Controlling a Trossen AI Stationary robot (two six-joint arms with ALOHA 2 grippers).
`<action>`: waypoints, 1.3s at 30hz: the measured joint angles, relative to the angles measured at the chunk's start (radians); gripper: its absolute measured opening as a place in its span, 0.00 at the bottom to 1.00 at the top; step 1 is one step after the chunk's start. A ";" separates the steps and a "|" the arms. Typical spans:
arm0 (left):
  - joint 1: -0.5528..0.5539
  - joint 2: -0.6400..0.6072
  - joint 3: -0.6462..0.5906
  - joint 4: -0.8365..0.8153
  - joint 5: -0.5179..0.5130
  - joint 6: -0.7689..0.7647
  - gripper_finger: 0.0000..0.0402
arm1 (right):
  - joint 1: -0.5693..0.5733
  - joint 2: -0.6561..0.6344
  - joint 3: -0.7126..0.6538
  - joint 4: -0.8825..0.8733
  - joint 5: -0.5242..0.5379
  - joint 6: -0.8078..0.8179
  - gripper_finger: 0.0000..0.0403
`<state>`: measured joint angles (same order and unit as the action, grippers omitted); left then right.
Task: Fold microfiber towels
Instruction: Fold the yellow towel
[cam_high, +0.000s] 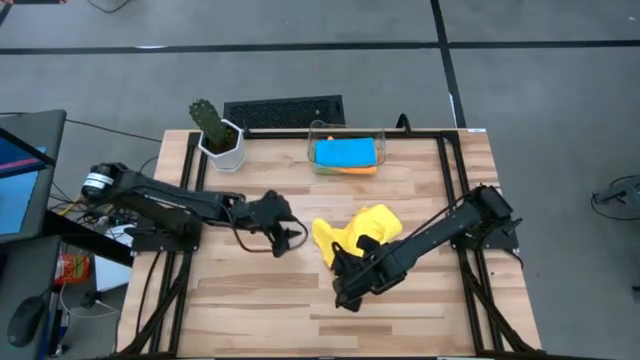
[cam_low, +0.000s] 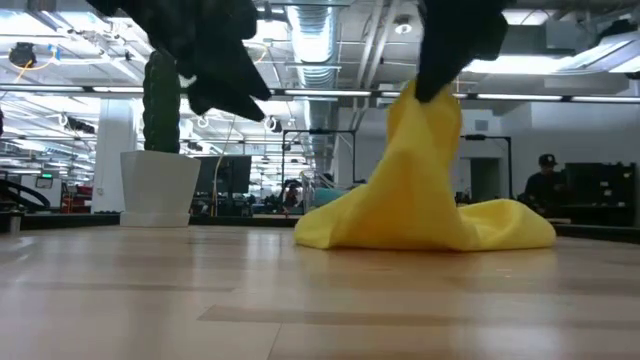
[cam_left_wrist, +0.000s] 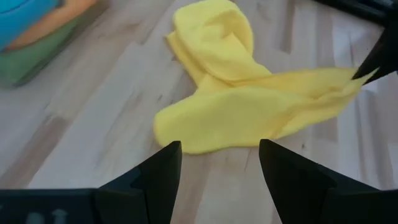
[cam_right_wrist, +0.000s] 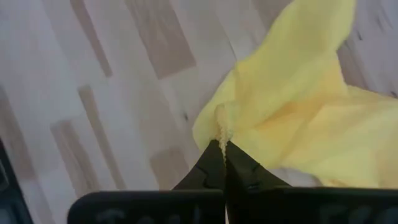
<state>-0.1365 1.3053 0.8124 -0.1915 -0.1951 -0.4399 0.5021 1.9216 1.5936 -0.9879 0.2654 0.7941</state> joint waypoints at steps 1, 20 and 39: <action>-0.009 0.025 0.000 0.025 0.001 0.014 0.52 | 0.000 -0.013 -0.001 0.010 0.002 0.007 0.02; -0.067 0.386 0.000 0.305 -0.021 0.117 0.52 | -0.176 -0.248 -0.001 -0.104 0.024 0.055 0.03; -0.060 0.465 -0.001 0.374 -0.235 0.237 0.52 | -0.181 -0.252 0.000 -0.112 -0.025 0.012 0.03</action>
<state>-0.1962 1.7706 0.8117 0.1826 -0.4302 -0.2027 0.3206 1.6695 1.5936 -1.0995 0.2403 0.8056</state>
